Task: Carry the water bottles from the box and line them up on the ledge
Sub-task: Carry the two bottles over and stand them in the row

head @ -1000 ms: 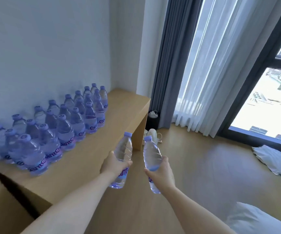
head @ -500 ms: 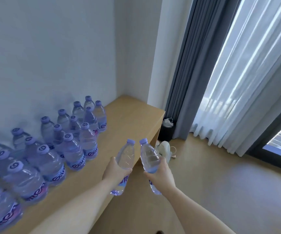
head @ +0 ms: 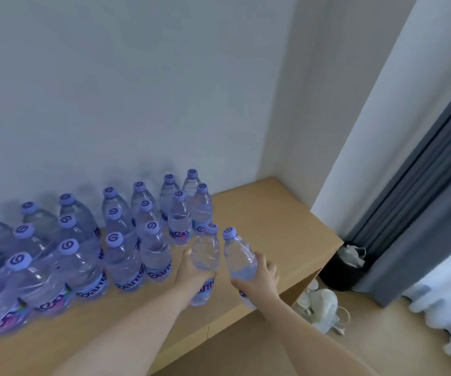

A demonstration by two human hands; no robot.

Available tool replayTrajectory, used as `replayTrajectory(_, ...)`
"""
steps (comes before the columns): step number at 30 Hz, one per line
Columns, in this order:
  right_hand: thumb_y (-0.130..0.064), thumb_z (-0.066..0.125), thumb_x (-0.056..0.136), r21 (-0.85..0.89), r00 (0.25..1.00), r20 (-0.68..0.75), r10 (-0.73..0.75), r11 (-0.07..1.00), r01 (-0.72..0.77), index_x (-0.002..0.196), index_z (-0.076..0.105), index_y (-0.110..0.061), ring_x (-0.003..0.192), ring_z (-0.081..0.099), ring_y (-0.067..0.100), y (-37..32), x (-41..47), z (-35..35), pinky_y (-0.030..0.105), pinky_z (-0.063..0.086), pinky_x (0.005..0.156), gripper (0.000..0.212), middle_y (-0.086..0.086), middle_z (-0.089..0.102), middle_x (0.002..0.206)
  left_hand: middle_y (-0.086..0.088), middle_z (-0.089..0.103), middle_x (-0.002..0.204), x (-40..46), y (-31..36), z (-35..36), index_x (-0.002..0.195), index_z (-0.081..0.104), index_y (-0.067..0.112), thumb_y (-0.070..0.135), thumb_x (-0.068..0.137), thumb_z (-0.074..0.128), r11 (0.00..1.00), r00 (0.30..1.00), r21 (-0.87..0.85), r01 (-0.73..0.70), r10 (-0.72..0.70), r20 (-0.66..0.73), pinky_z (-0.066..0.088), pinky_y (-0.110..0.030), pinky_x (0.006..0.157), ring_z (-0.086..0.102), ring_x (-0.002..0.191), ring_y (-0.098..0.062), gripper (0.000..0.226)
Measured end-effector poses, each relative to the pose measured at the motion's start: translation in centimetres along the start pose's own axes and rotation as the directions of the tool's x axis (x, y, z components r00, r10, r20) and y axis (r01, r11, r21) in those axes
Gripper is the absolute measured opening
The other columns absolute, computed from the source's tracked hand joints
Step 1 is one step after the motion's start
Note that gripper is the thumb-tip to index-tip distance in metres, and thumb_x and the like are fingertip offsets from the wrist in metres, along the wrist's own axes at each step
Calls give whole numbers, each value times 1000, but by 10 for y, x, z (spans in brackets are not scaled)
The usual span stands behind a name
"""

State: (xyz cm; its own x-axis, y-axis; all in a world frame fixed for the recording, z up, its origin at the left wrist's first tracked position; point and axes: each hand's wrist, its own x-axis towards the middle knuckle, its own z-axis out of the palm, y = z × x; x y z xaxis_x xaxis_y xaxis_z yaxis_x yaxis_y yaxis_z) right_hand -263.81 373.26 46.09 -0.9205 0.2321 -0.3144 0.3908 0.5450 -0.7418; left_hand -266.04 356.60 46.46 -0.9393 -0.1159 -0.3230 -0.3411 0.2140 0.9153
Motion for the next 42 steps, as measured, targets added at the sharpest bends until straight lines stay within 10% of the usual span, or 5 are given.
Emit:
replayTrajectory(15, -12, 74, 74, 299, 928, 329, -177, 951, 75, 115, 48, -21, 97, 62, 13, -54, 106, 12, 31, 51, 81, 50, -1, 63, 109, -22, 68, 108, 63, 28, -4, 109, 65, 2, -12, 75, 67, 986, 981, -165, -23, -9, -194, 51, -46, 92, 63, 107, -33, 37)
replayTrajectory(25, -21, 76, 67, 131, 749, 595, -293, 954, 269, 107, 48, -26, 92, 60, 10, -55, 147, 1, 29, 49, 80, 49, -11, 60, 103, 18, 66, 98, 62, 0, 12, 109, 55, 30, -2, 72, 75, 989, 958, -143, -30, -12, -287, 47, -10, 73, 63, 92, 3, 53)
replayTrajectory(30, -22, 83, 73, 52, 715, 624, -317, 929, 367, 118, 33, -39, 101, 57, 7, -44, 153, 0, 20, 47, 86, 69, -17, 53, 111, -7, 61, 125, 65, -4, 17, 135, 46, 13, 1, 75, 75, 985, 934, -160, 61, -113, -338, 45, -45, 105, 57, 119, -24, 68)
replayTrajectory(42, -41, 74, 65, 132, 738, 592, -325, 942, 309, 103, 42, -44, 75, 66, -3, -48, 151, 7, 19, 49, 65, 49, -18, 64, 97, -8, 65, 115, 72, -5, 26, 131, 48, 11, -4, 75, 72, 978, 899, -208, 31, -118, -422, 49, -39, 99, 60, 112, -22, 62)
